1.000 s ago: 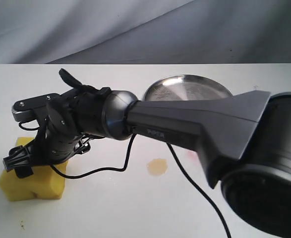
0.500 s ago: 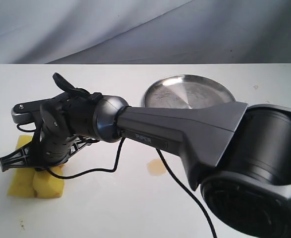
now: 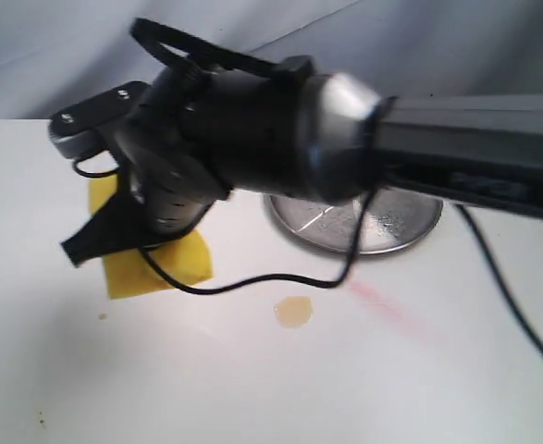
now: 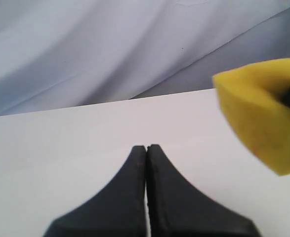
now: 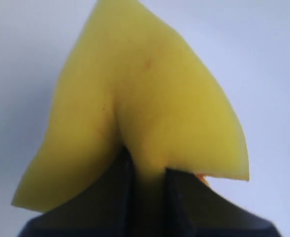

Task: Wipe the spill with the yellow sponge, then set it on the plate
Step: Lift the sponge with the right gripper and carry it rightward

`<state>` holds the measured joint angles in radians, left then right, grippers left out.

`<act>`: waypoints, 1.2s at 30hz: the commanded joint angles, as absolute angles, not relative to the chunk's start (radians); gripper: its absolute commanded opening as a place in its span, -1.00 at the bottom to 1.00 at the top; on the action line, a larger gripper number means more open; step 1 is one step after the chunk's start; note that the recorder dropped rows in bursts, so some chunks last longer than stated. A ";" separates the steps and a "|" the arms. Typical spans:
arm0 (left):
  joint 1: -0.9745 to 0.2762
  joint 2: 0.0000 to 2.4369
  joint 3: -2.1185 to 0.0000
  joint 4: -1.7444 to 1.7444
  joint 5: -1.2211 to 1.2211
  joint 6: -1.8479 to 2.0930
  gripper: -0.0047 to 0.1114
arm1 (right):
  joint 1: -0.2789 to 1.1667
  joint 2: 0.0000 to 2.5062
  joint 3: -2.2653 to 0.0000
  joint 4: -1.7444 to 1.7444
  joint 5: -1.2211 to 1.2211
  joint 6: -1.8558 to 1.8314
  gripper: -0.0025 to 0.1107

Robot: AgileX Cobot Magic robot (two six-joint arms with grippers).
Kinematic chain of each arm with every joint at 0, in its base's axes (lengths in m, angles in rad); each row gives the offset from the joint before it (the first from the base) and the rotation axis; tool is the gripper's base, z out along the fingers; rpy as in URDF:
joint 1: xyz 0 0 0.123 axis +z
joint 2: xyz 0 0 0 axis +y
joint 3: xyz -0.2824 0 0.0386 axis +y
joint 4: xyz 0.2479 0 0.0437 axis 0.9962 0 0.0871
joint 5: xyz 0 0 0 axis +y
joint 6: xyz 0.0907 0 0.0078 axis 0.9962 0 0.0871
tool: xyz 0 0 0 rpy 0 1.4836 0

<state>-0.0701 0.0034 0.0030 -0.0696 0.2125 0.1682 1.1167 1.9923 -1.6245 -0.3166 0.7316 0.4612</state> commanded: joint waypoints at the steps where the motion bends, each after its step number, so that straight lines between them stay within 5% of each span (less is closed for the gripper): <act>1: -0.069 0.000 0.000 -0.069 0.205 0.158 -0.92 | 1.105 1.765 -1.320 -0.479 0.670 0.574 -0.96; 9: -0.069 0.000 0.000 -0.069 0.205 0.158 -0.92 | 0.988 1.475 -0.901 -0.456 0.668 0.600 -0.96; 17: -0.069 0.000 0.000 -0.069 0.205 0.158 -0.92 | 0.861 1.501 -0.755 -0.383 0.520 0.587 -0.96; 26: -0.069 0.000 0.000 -0.069 0.205 0.158 -0.92 | 0.857 1.776 -0.851 -0.290 0.434 0.506 -0.96; 36: -0.069 0.000 0.000 -0.069 0.205 0.158 -0.92 | 0.859 2.081 -1.264 -0.007 0.547 0.216 -0.96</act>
